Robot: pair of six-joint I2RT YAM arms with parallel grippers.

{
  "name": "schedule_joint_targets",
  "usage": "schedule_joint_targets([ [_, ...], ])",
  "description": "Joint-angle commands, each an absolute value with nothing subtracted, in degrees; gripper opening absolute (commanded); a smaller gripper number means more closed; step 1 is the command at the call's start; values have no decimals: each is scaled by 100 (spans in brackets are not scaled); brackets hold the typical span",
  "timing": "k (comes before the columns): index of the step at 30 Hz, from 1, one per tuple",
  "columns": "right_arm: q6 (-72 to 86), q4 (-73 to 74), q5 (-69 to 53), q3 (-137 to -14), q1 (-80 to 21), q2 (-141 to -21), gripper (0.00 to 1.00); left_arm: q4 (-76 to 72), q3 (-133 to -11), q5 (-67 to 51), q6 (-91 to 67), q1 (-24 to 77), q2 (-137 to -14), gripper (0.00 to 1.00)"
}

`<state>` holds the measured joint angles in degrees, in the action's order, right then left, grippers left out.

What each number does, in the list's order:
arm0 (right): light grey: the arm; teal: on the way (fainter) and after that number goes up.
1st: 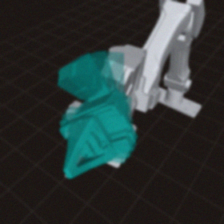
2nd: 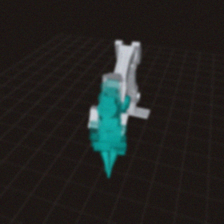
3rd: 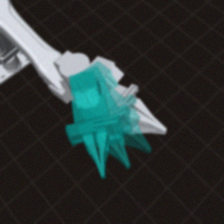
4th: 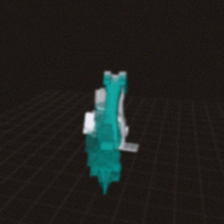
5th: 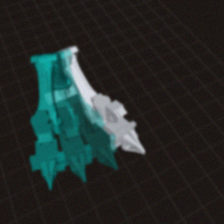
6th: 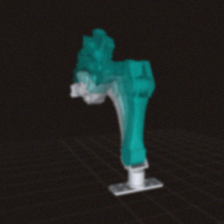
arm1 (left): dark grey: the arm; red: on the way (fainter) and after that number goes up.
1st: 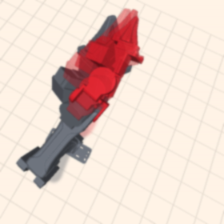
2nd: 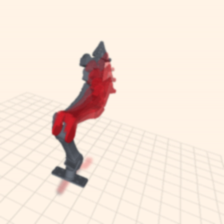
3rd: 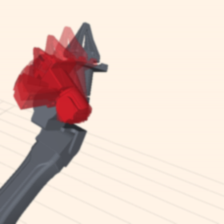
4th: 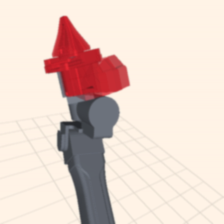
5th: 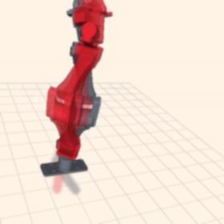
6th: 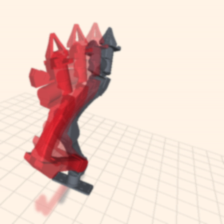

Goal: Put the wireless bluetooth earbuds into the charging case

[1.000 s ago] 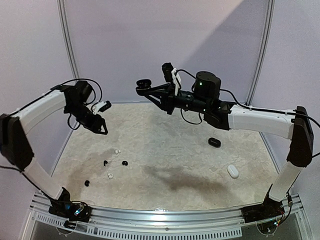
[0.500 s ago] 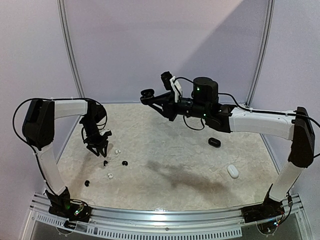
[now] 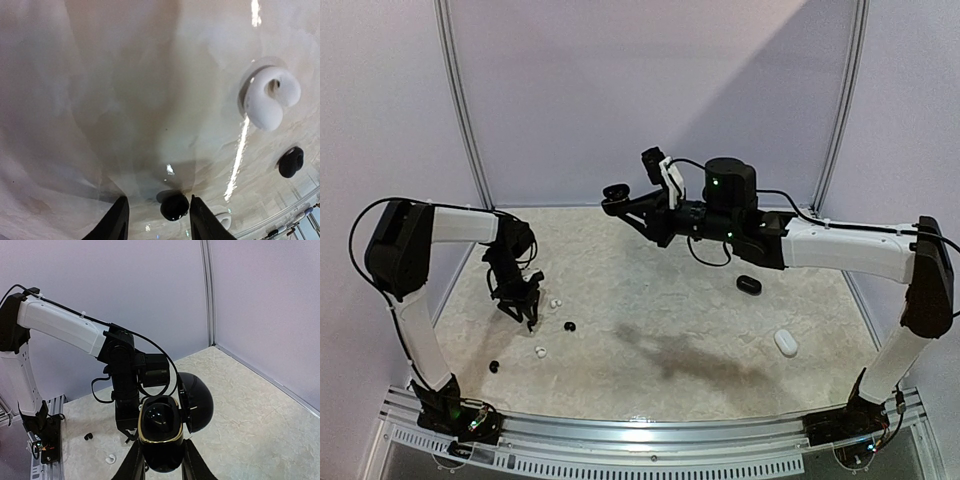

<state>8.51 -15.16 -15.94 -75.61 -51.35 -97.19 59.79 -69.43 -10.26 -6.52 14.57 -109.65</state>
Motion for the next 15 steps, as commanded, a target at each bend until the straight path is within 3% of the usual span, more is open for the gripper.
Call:
schedule_joint_targets([
  [1, 867, -1406, -1479, -7550, -5174, -9449, 0, 5770, -6882, -1089, -765, 1555, -10982, 42],
  [9, 839, -1347, -1464, -7541, -5188, -9448, 0, 5753, -6683, -1186, -774, 1578, -10962, 27],
  [15, 800, -1301, -1462, -7567, -5192, -9436, 0, 5788, -6492, -1087, -756, 1573, -10584, 27],
])
